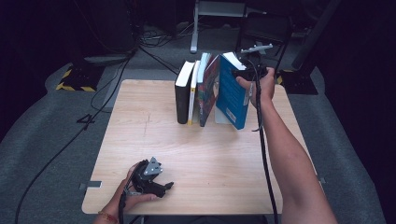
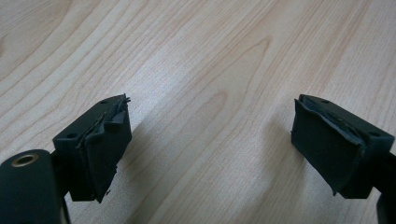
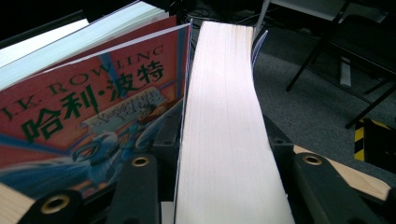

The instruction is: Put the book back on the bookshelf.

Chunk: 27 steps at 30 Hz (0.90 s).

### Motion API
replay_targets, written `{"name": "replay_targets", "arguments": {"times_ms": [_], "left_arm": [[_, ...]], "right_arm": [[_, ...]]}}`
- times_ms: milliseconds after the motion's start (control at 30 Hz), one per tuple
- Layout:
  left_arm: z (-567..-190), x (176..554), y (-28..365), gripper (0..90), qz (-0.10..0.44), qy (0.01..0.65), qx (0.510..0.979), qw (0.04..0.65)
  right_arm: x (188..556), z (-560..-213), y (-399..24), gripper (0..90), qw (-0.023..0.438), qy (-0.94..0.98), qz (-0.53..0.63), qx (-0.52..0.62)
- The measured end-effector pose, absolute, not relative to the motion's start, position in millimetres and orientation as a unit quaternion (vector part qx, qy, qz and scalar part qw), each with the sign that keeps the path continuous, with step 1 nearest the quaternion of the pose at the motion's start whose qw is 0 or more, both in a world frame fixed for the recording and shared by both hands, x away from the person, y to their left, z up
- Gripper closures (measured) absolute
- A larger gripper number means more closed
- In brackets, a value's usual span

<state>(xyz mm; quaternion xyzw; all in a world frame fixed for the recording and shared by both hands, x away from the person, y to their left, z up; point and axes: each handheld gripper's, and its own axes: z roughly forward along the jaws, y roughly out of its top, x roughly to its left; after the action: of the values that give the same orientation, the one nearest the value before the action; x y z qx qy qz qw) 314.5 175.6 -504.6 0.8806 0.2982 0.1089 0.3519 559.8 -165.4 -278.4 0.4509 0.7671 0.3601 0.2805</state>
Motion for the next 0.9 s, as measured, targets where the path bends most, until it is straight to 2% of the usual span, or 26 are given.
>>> {"name": "replay_targets", "arguments": {"times_ms": [367,900], "left_arm": [[-504.6,314.6,175.6,12.4,0.109,0.298,0.881,0.351],[-504.6,314.5,175.6,12.4,0.109,0.299,0.88,0.352]], "right_arm": [[573.4,-288.6,-161.8,58.8,0.289,0.762,0.369,0.447],[558.9,-298.9,-171.8,58.1,0.29,0.757,0.4,0.428]]}}
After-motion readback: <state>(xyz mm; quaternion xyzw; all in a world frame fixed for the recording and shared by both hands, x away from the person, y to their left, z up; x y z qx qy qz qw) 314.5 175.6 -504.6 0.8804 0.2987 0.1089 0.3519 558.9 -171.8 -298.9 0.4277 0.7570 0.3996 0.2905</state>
